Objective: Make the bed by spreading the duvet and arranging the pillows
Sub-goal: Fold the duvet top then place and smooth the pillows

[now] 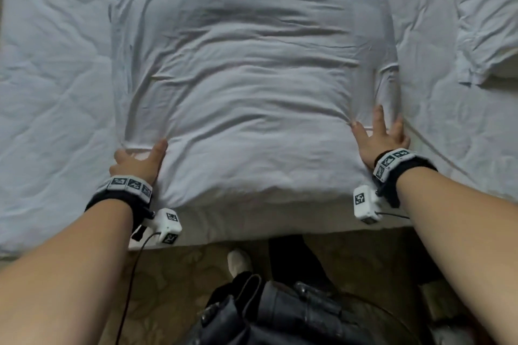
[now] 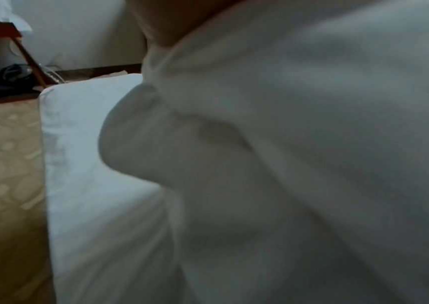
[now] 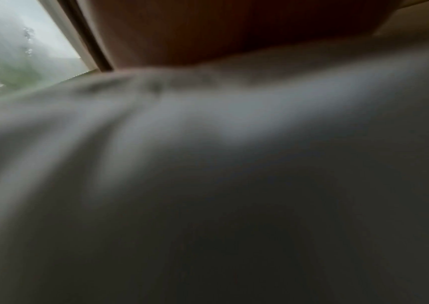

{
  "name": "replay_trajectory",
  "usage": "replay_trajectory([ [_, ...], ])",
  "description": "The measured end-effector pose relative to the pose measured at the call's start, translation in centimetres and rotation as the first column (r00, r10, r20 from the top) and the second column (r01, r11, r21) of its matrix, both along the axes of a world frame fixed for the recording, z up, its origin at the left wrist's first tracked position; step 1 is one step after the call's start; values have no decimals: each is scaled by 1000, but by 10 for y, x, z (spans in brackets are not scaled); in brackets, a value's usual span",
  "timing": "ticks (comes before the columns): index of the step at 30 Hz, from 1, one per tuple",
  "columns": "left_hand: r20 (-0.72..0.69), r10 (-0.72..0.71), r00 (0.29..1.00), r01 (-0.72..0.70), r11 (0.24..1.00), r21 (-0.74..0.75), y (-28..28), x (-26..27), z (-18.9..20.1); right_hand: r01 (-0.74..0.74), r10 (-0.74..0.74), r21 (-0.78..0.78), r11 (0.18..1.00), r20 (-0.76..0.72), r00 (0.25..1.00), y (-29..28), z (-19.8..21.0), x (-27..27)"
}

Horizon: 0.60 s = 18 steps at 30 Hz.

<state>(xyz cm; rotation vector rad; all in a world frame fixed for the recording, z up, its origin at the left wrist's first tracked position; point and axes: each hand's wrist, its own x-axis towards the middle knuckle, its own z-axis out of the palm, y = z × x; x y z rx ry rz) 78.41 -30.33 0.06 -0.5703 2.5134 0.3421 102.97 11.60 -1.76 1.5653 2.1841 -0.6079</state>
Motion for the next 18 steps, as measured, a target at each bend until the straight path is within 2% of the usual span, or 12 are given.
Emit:
replay_trajectory([
  [2, 39, 0, 999, -1, 1000, 11, -18, 3, -3, 161, -160, 3, 987, -59, 985, -18, 4, 16],
  [4, 60, -58, 997, 53, 996, 68, -25, 13, 1, 349, -350, -20, 937, -41, 936, -30, 5, 35],
  [7, -20, -198, 980, 199, 973, 113, -33, 11, 9, 491, -492, -34, 870, -29, 870, -44, 3, 51],
  [9, -69, -261, 963, 267, 958, 108, -42, 2, 17, 458, -454, 0, 889, -136, 880, -47, 9, 55],
  [11, -152, -227, 962, 245, 963, 111, -58, -3, 16, 379, -363, 42, 925, -202, 910, -48, 14, 53],
  [15, -217, -226, 950, 264, 951, 161, -72, 12, -4, 338, -322, 98, 936, -149, 935, -50, 12, 57],
  [16, -222, -237, 946, 268, 955, 124, -73, 14, -10, 319, -304, 149, 936, -116, 945, -52, 12, 57],
  [18, -284, -270, 920, 265, 963, -54, -66, 21, -11, 235, -221, 328, 915, -82, 972, -60, 15, 53],
])
